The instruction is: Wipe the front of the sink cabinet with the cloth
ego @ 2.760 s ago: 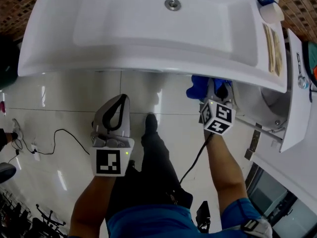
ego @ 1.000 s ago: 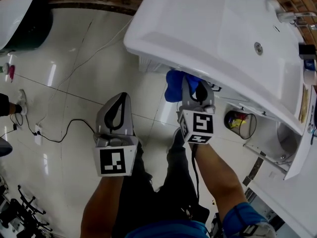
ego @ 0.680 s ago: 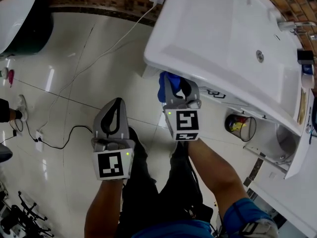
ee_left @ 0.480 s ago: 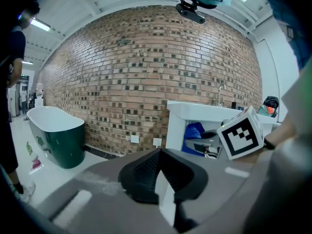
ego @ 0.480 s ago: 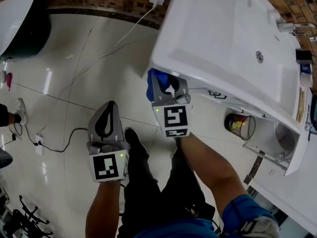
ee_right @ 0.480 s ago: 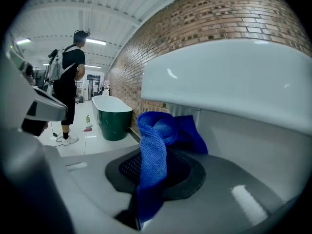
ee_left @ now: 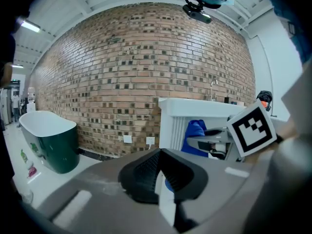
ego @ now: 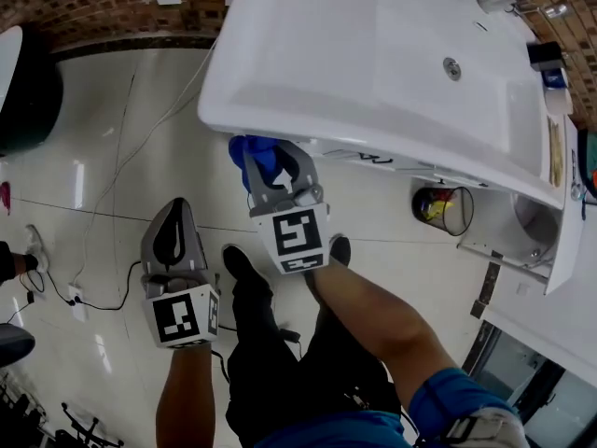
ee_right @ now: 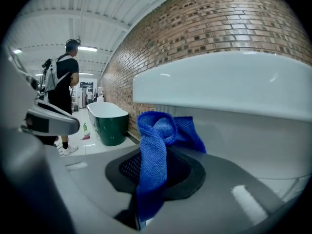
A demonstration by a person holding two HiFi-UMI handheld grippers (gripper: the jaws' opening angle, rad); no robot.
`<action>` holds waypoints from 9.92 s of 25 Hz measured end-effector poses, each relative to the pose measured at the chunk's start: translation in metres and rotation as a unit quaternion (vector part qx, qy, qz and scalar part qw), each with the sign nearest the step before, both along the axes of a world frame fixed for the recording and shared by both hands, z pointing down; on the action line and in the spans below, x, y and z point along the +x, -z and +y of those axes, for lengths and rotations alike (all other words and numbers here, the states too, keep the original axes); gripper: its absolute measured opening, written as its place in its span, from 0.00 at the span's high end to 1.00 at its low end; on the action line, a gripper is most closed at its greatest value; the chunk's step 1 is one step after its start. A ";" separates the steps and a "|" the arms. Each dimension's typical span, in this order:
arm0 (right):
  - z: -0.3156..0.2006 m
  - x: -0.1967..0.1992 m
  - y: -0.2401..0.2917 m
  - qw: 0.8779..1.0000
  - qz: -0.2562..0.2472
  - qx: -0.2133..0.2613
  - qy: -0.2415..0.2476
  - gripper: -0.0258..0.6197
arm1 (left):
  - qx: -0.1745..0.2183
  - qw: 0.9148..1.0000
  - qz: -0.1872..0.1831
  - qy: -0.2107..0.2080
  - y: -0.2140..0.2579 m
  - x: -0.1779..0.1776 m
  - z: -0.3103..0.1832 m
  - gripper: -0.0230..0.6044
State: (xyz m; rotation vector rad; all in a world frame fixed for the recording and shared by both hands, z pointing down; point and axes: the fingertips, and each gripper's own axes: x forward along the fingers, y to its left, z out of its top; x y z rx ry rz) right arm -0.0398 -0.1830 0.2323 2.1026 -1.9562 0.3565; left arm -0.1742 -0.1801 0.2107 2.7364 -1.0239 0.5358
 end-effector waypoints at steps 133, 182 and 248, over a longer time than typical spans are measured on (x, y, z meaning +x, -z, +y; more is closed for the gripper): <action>0.425 0.428 -0.117 0.938 0.001 -0.102 -0.330 0.83 | -0.049 0.972 0.002 -0.228 -0.074 0.370 0.283 0.96; 0.090 0.145 -0.106 0.989 0.005 -0.073 -0.131 0.83 | -0.073 0.997 0.015 -0.022 -0.088 0.067 0.049 0.96; 0.351 0.392 -0.177 0.941 -0.050 -0.075 -0.326 0.82 | -0.026 0.980 -0.002 -0.199 -0.116 0.329 0.223 0.96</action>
